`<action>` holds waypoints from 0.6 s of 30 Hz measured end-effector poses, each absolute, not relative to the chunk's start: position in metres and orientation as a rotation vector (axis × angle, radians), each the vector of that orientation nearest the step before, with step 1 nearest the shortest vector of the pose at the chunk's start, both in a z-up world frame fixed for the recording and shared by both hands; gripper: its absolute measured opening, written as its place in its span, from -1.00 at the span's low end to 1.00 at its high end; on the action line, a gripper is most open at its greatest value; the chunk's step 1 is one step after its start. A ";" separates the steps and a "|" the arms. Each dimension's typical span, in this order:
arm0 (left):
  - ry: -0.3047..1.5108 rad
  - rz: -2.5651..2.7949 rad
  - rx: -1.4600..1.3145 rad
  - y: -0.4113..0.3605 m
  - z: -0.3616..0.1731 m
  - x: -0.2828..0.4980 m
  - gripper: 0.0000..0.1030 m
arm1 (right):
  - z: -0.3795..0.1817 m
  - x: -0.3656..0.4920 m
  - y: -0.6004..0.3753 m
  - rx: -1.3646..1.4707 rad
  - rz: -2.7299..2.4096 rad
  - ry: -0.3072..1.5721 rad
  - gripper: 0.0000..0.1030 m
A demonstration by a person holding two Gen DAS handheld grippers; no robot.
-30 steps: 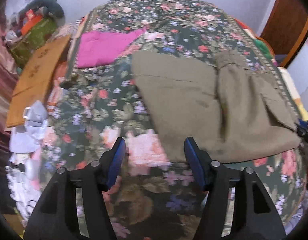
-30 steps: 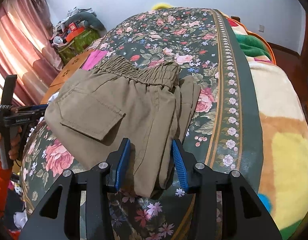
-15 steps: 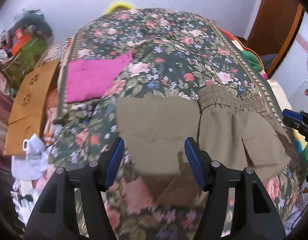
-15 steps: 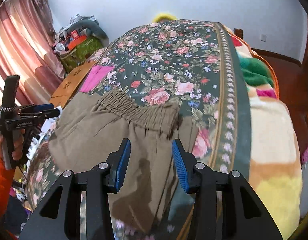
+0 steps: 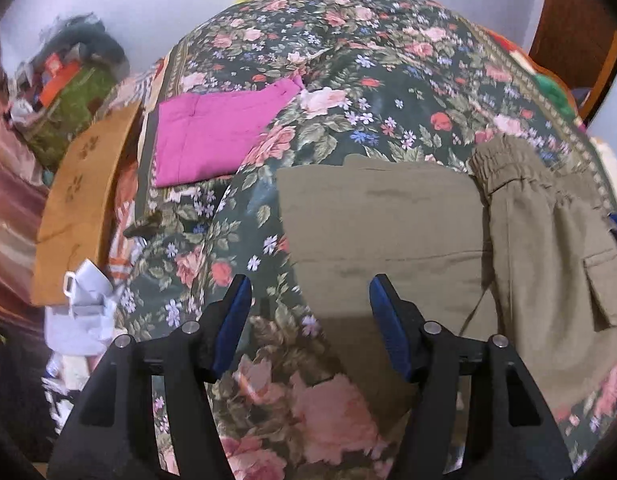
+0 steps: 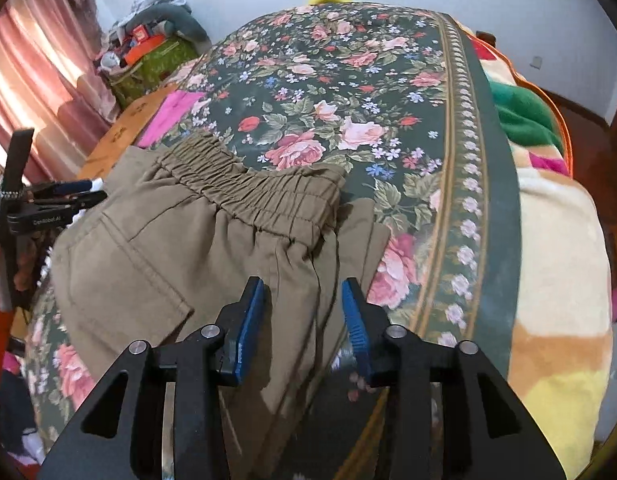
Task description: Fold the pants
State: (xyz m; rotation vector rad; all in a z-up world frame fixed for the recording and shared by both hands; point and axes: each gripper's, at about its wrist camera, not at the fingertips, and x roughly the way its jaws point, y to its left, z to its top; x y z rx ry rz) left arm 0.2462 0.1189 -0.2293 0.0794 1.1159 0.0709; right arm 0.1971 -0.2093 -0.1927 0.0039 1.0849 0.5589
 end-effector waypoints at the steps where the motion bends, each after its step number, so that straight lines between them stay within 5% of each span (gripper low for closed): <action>1: 1.119 0.068 0.061 0.123 -0.228 0.244 0.22 | -0.191 0.195 -0.213 0.016 0.554 1.081 -0.28; 7: 1.148 0.004 -0.053 0.130 -0.234 0.241 0.54 | -0.198 0.194 -0.217 0.061 0.536 1.126 0.21; 18: 1.194 -0.107 -0.117 0.109 -0.252 0.269 0.54 | -0.219 0.216 -0.214 0.203 0.577 1.210 0.33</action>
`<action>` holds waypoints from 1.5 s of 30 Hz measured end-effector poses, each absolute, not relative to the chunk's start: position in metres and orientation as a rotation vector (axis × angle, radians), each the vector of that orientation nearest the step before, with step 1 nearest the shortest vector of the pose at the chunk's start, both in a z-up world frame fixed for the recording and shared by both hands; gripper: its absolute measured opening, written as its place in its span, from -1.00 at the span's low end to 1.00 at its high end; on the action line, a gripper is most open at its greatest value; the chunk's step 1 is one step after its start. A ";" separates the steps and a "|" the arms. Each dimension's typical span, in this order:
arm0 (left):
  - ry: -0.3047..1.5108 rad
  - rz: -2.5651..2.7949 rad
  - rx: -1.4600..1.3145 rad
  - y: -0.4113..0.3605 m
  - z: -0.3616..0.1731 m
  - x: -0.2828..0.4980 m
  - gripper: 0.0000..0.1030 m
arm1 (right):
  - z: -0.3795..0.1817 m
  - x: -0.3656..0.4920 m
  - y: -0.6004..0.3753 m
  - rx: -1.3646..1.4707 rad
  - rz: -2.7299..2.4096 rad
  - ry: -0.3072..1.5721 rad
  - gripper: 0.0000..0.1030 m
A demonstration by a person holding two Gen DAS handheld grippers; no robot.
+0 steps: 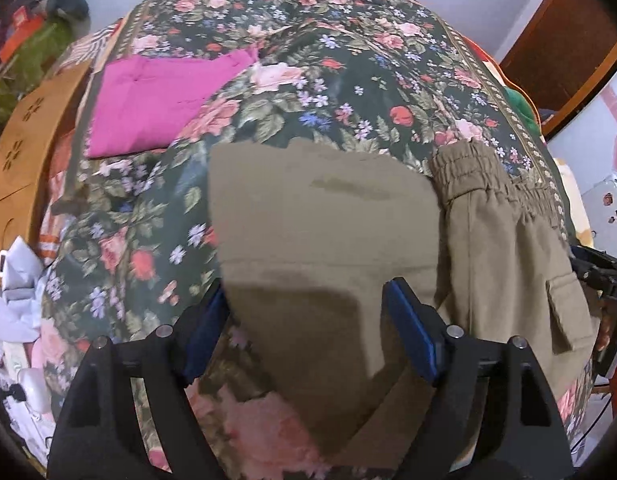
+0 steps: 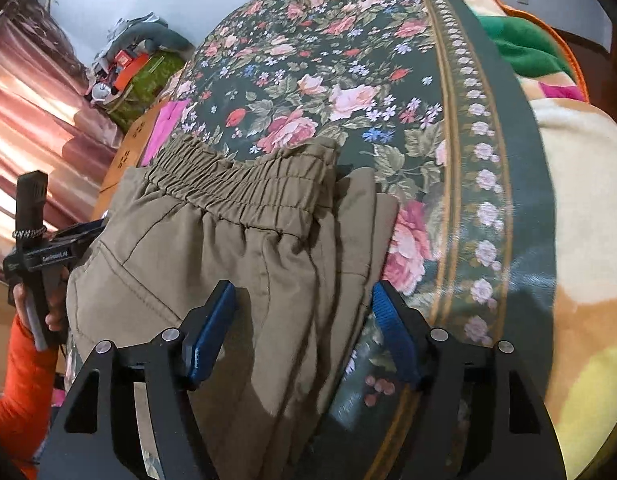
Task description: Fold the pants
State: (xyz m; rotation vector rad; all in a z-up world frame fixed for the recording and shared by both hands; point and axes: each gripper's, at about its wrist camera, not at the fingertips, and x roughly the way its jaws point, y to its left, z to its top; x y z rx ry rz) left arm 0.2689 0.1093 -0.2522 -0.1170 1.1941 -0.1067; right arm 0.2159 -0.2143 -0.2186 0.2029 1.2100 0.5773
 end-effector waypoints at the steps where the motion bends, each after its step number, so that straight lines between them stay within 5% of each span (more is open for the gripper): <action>1: 1.197 -0.115 -0.122 0.108 -0.253 0.271 0.54 | -0.219 0.217 -0.213 0.197 0.580 1.210 0.33; 6: 1.185 -0.140 -0.131 0.102 -0.254 0.277 0.29 | -0.223 0.220 -0.213 0.199 0.596 1.211 0.22; 8: 1.174 -0.157 -0.138 0.099 -0.253 0.277 -0.11 | -0.224 0.222 -0.212 0.200 0.606 1.213 -0.07; 11: 1.165 -0.149 -0.124 0.095 -0.250 0.278 -0.46 | -0.227 0.225 -0.209 0.228 0.640 1.227 -0.45; 19: 1.119 -0.090 -0.068 0.090 -0.232 0.274 -0.87 | -0.206 0.219 -0.200 0.136 0.631 1.128 -0.74; 45: 0.817 0.106 -0.006 0.165 -0.113 0.328 -0.95 | -0.084 0.311 -0.086 -0.028 0.760 0.773 -0.76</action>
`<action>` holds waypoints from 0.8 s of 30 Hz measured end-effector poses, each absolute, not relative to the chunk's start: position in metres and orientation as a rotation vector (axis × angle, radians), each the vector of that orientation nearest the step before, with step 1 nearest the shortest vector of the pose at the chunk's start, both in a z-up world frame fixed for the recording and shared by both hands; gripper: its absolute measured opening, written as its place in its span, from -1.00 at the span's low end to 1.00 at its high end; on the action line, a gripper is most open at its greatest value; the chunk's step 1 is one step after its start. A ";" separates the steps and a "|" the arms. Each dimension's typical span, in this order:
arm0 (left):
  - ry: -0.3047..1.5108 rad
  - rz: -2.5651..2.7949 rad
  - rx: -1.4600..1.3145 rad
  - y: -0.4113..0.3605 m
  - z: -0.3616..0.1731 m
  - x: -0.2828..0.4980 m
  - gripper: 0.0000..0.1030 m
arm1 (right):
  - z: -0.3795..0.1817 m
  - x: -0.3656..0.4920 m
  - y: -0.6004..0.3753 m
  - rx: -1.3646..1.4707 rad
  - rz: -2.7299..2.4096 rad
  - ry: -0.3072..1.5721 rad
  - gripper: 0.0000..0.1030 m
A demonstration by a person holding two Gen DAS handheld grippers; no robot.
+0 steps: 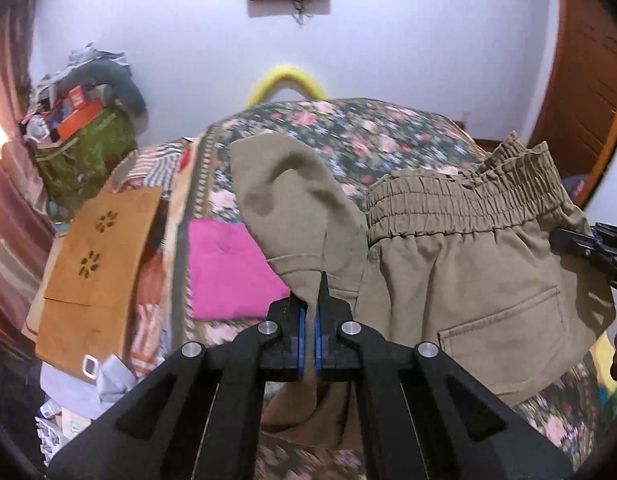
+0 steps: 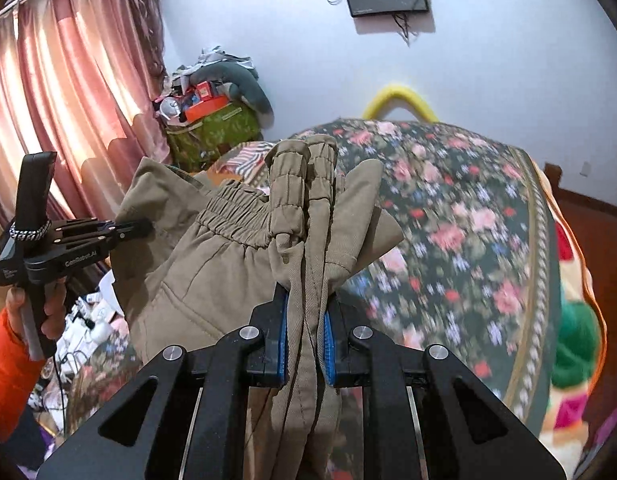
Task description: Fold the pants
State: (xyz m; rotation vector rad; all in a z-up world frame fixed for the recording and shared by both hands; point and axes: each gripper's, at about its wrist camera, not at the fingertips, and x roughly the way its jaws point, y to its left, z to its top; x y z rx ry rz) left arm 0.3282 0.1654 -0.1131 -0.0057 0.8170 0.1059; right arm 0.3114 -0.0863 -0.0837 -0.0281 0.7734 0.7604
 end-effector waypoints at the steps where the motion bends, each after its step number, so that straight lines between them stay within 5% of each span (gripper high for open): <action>1: 0.814 0.118 -0.005 0.171 -0.113 0.333 -0.95 | -0.084 0.315 -0.080 -0.031 0.766 0.771 -0.76; 24: 0.894 0.374 -0.103 0.305 -0.223 0.459 -0.95 | -0.170 0.416 0.050 -0.038 0.758 0.858 -0.76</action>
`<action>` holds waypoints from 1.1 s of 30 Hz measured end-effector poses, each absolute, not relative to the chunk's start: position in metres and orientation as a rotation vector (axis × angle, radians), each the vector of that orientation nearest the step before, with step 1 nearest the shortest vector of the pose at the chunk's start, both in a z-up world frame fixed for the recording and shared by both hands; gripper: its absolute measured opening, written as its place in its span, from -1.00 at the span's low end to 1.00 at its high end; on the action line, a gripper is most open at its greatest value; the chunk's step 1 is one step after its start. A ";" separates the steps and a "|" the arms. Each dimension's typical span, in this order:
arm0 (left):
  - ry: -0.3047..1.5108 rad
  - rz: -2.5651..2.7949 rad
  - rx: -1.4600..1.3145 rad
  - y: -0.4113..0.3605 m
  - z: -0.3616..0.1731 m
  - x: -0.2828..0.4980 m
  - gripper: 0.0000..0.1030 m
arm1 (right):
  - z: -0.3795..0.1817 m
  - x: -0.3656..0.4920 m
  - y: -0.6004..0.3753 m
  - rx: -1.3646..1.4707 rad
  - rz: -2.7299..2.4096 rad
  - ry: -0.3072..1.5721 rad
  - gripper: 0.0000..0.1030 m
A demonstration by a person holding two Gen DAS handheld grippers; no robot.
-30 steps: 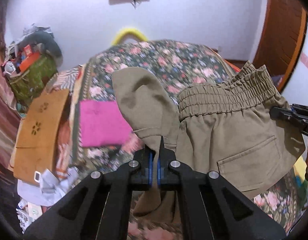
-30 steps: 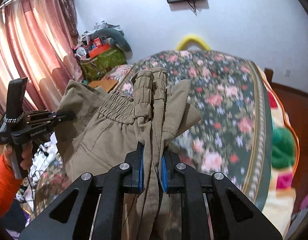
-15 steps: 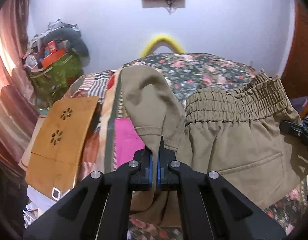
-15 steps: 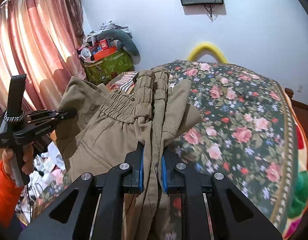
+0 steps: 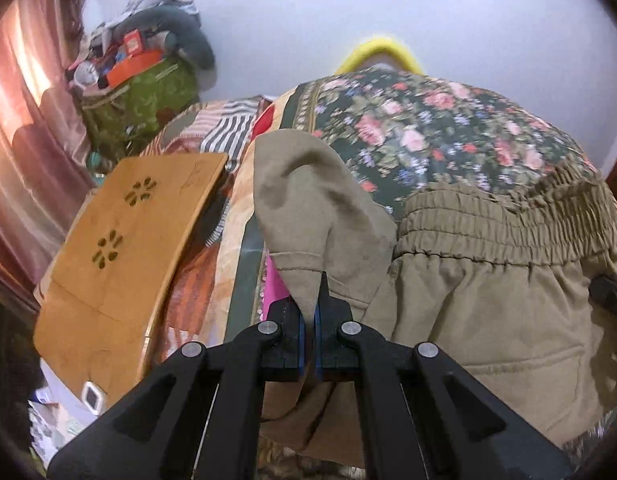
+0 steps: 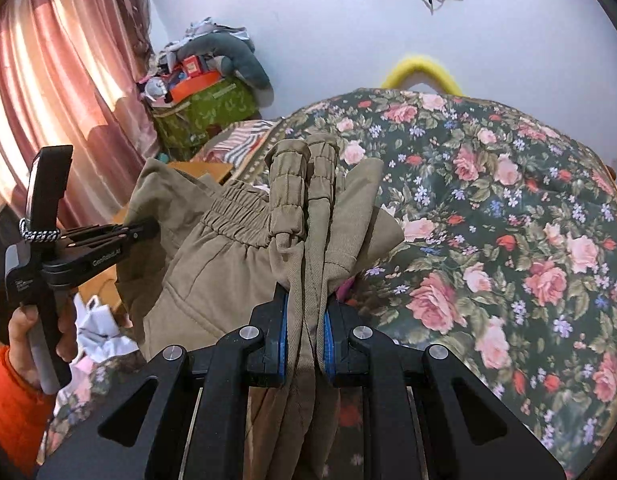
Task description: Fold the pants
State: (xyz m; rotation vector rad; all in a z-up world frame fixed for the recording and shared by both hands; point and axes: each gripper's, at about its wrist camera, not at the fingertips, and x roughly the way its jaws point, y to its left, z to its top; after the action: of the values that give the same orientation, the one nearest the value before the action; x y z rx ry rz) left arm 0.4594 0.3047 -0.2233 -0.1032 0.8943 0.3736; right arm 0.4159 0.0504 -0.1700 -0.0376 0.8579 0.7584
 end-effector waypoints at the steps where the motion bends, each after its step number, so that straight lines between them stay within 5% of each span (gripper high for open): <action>1: 0.903 0.377 -0.117 0.309 -0.231 0.464 -0.95 | -0.174 0.417 0.052 -0.033 0.754 0.864 -0.76; 6: 0.976 0.375 -0.147 0.318 -0.267 0.477 -0.92 | -0.199 0.423 0.056 -0.052 0.736 0.927 -0.75; 11: 1.002 0.428 -0.149 0.326 -0.286 0.474 -0.61 | -0.211 0.424 0.043 -0.053 0.712 0.983 -0.49; 20: 1.050 0.451 -0.105 0.334 -0.294 0.437 -0.39 | -0.191 0.401 0.010 -0.026 0.723 0.957 -0.45; 33: 0.864 0.299 0.045 0.252 -0.171 0.330 -0.38 | -0.094 0.312 -0.027 -0.071 0.784 0.713 -0.41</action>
State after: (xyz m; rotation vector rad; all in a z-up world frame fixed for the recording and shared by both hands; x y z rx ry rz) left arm 0.3297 0.2516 -0.1711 0.0448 0.8642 0.2986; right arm 0.3121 -0.0266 -0.0941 -0.0712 0.7134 0.7836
